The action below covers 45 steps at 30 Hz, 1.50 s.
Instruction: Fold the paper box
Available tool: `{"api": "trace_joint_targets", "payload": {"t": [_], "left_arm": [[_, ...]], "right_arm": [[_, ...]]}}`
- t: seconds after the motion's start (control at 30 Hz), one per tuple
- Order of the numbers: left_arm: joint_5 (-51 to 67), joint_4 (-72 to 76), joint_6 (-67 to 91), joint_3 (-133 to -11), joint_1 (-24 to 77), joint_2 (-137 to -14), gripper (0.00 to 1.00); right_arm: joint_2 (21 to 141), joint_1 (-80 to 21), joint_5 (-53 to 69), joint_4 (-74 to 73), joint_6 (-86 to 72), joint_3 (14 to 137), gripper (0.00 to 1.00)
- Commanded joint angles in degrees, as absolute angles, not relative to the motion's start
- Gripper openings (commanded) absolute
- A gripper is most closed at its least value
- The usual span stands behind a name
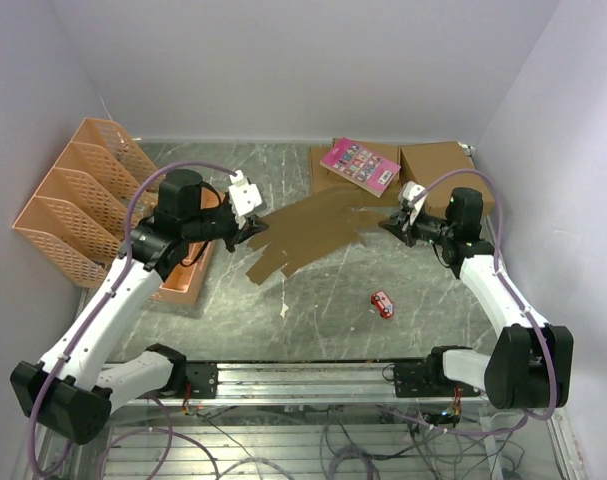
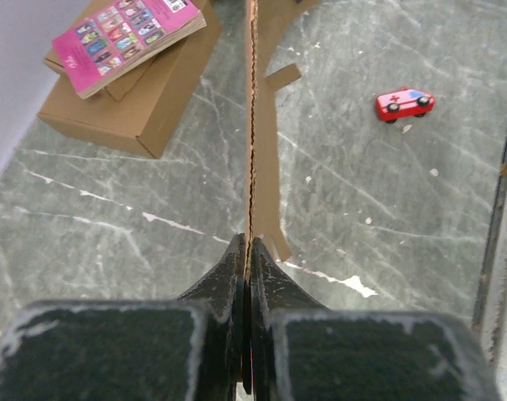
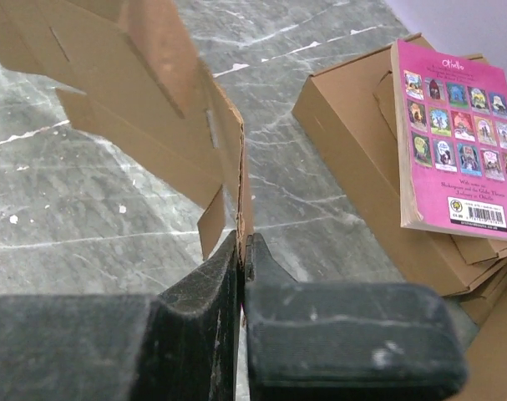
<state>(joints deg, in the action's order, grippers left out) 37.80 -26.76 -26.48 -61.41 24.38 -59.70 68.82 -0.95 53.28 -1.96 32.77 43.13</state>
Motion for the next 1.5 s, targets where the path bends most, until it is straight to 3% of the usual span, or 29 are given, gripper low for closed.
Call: {"api": "trace_joint_targets", "payload": {"t": [0.0, 0.63, 1.47], "left_arm": [[43.0, -26.8, -20.0, -64.8, 24.8, -62.6, 0.07], [44.0, -38.3, -12.4, -70.3, 25.9, -78.1, 0.07], [40.0, -34.9, -9.0, -67.8, 28.7, -83.1, 0.07]], "right_arm": [[67.2, -1.4, 54.8, -1.4, 30.4, 42.6, 0.0], [67.3, -2.4, 54.9, -3.1, 32.1, 38.4, 0.0], [74.2, -2.5, 57.4, -7.5, 44.8, 35.1, 0.0]]}}
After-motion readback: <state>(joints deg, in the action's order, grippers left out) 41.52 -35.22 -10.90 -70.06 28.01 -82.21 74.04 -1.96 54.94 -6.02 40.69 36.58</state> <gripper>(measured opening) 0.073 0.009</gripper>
